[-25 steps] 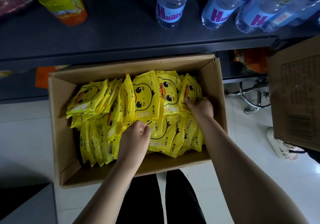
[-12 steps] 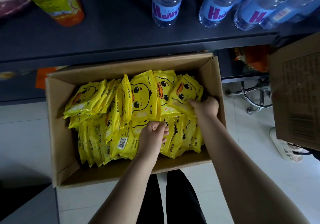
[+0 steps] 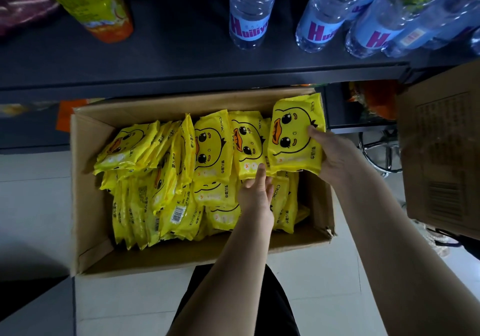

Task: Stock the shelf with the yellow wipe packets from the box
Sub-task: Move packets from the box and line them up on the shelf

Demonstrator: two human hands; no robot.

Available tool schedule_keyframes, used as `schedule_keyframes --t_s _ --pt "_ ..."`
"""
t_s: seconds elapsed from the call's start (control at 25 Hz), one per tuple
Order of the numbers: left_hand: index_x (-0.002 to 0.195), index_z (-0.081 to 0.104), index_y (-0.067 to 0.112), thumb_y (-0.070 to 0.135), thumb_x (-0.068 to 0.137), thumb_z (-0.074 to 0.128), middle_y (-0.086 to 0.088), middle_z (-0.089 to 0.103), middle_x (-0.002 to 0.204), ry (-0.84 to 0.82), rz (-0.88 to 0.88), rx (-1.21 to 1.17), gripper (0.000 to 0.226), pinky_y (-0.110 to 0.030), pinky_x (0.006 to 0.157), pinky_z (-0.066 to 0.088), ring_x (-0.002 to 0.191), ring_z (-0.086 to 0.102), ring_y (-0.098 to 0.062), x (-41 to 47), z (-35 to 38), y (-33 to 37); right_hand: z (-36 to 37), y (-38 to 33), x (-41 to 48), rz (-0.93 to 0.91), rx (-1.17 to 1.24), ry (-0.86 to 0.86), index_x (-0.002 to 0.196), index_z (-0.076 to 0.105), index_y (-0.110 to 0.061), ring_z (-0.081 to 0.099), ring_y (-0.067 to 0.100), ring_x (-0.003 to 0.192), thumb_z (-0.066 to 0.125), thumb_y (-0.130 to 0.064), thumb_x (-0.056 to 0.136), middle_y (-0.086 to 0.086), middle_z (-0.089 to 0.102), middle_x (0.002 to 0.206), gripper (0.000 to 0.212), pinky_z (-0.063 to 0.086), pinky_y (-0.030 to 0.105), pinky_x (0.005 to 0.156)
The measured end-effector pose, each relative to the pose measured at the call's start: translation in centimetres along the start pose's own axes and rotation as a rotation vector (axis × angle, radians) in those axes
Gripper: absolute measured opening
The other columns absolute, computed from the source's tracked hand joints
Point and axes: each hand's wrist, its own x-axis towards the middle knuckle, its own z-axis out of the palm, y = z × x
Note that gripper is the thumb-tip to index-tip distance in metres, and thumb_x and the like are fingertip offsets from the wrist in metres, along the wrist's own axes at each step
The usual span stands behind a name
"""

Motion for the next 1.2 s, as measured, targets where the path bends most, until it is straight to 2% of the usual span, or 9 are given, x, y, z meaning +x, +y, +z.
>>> schedule_keyframes --t_s 0.16,0.24,0.4,0.56,0.68,0.88,1.0,1.08,1.2 --pt "0.080 0.058 0.002 0.040 0.076 0.070 -0.008 0.066 0.085 0.175 -0.029 0.113 0.041 -0.016 0.051 0.039 0.063 0.059 -0.014 1.4 1.9 0.3 -0.6 0.3 0.0 -0.102 -0.062 0.024 0.112 0.056 -0.015 0.066 0.020 0.079 0.056 -0.018 0.093 0.006 0.067 0.098 0.020 0.053 0.039 0.062" --pt "0.084 0.056 0.003 0.045 0.073 0.072 -0.002 0.054 0.066 0.206 -0.026 0.180 0.046 -0.020 0.050 0.036 0.052 0.045 -0.012 1.8 2.2 0.8 -1.0 0.6 0.0 -0.133 -0.090 0.036 0.109 0.056 -0.018 0.065 0.017 0.077 0.057 -0.021 0.093 0.006 0.068 0.102 0.016 0.055 0.034 0.060" --pt "0.109 0.058 -0.004 0.039 0.073 0.075 -0.014 0.067 0.100 0.275 0.089 0.330 0.058 -0.035 0.077 0.050 0.093 0.065 -0.028 2.4 1.7 1.4 -1.7 0.9 -0.6 -0.210 -0.108 0.007 0.103 0.060 -0.018 0.065 0.013 0.069 0.060 -0.032 0.090 0.000 0.067 0.088 0.020 0.050 0.019 0.039" --pt "0.083 0.059 0.008 0.014 0.078 0.072 -0.007 0.062 0.082 0.171 0.306 0.345 0.016 -0.041 0.081 0.053 0.078 0.058 -0.023 0.6 -0.4 0.9 -2.1 1.1 -1.4 -0.227 -0.080 -0.017 0.104 0.063 -0.015 0.070 0.030 0.090 0.068 -0.033 0.083 0.008 0.071 0.103 0.029 0.059 0.044 0.072" --pt "0.067 0.049 0.016 0.006 0.078 0.066 -0.003 0.051 0.064 0.115 0.427 0.400 0.023 -0.040 0.071 0.047 0.067 0.049 -0.021 -0.7 -2.9 0.4 -2.5 1.2 -2.0 -0.232 -0.030 -0.046 0.100 0.063 -0.014 0.069 0.035 0.092 0.068 -0.027 0.083 0.011 0.070 0.104 0.021 0.057 0.051 0.075" --pt "0.073 0.047 0.022 0.008 0.079 0.065 -0.002 0.052 0.076 0.139 0.526 0.425 0.024 -0.047 0.084 0.049 0.081 0.054 -0.025 -4.3 -6.0 2.5 -2.2 1.1 -4.8 -0.264 -0.063 -0.087 0.098 0.063 -0.016 0.069 0.030 0.090 0.068 -0.025 0.084 0.009 0.070 0.104 0.017 0.060 0.040 0.064" --pt "0.081 0.052 0.027 0.010 0.084 0.064 -0.002 0.056 0.077 0.170 0.678 0.475 0.021 -0.040 0.076 0.050 0.073 0.055 -0.023 -7.5 -8.0 4.8 -1.7 0.5 -7.3 -0.294 -0.069 -0.131 0.097 0.062 -0.018 0.070 0.026 0.087 0.068 -0.026 0.084 0.007 0.070 0.100 0.016 0.060 0.038 0.061" --pt "0.099 0.060 0.016 0.018 0.086 0.063 -0.005 0.064 0.080 0.164 0.789 0.500 0.014 -0.034 0.071 0.046 0.070 0.057 -0.020 -10.3 -9.5 6.6 -0.9 0.1 -9.6 -0.309 -0.072 -0.172 0.103 0.063 -0.018 0.069 0.028 0.090 0.071 -0.026 0.082 0.008 0.070 0.103 0.024 0.058 0.046 0.074" --pt "0.110 0.057 0.001 0.027 0.086 0.064 -0.011 0.066 0.097 0.113 0.847 0.406 0.037 -0.033 0.069 0.046 0.089 0.061 -0.022 -14.7 -11.6 9.6 0.7 -0.9 -13.9 -0.350 -0.139 -0.229 0.106 0.065 -0.020 0.065 0.031 0.101 0.080 -0.035 0.070 0.008 0.069 0.109 0.041 0.048 0.054 0.093"
